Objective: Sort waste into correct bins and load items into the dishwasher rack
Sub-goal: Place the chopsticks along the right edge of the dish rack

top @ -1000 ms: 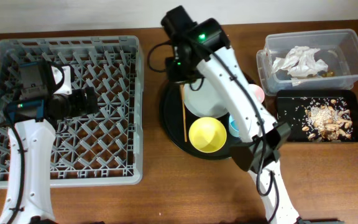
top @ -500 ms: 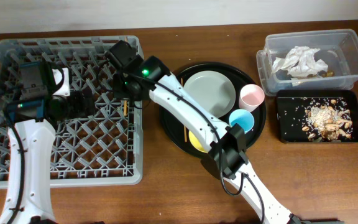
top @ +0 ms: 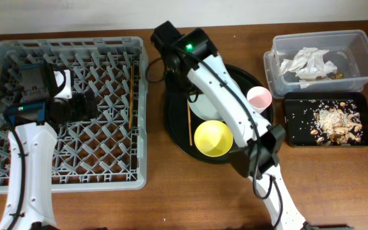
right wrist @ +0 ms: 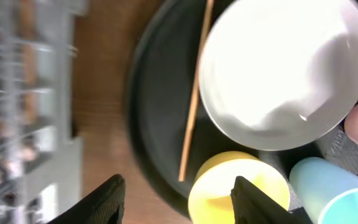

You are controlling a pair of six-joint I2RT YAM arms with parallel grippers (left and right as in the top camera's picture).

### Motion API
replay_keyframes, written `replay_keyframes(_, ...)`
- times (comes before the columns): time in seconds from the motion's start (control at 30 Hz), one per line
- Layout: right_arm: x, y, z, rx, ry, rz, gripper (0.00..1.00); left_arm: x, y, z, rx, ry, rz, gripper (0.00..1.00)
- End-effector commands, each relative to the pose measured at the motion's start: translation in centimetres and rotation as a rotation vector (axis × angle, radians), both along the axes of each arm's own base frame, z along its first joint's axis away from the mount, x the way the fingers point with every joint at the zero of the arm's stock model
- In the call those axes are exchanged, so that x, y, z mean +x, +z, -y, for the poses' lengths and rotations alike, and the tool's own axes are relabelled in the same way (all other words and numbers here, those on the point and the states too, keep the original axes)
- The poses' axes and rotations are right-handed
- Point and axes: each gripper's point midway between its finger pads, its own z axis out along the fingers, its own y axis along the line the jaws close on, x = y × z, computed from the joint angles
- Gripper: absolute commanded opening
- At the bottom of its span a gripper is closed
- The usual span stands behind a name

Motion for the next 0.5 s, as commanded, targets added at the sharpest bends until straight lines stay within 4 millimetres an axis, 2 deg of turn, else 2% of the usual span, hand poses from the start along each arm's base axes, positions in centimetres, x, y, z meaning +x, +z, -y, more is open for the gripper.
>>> replay_keyframes(0.0,-2.0,-6.3,0.9,-0.128,0.003,-0.147,0.54,0.2,1.2,-0.3,0.010,0.011,0.030,0.99)
replay_keyframes(0.03,-2.8,-8.6,1.3,-0.162,0.010,-0.192,0.52,0.2,1.2,-0.3,0.010,0.011,0.030,0.99)
replay_keyframes(0.2,-4.6,-13.4,1.1,-0.204,0.038,-0.241,0.50,0.2,1.2,-0.3,0.010,0.011,0.030,0.99)
replay_keyframes(0.33,-4.3,-14.7,0.9,-0.194,0.052,-0.229,0.47,0.2,1.2,-0.3,0.010,0.011,0.030,0.99)
replay_keyframes(0.43,-3.9,-15.8,0.6,-0.177,0.051,-0.210,0.38,0.2,1.2,-0.3,0.010,0.011,0.030,0.99)
replay_keyframes(0.47,-4.1,-16.4,0.6,-0.175,0.035,-0.211,0.33,0.2,1.2,-0.3,0.010,0.011,0.030,0.99)
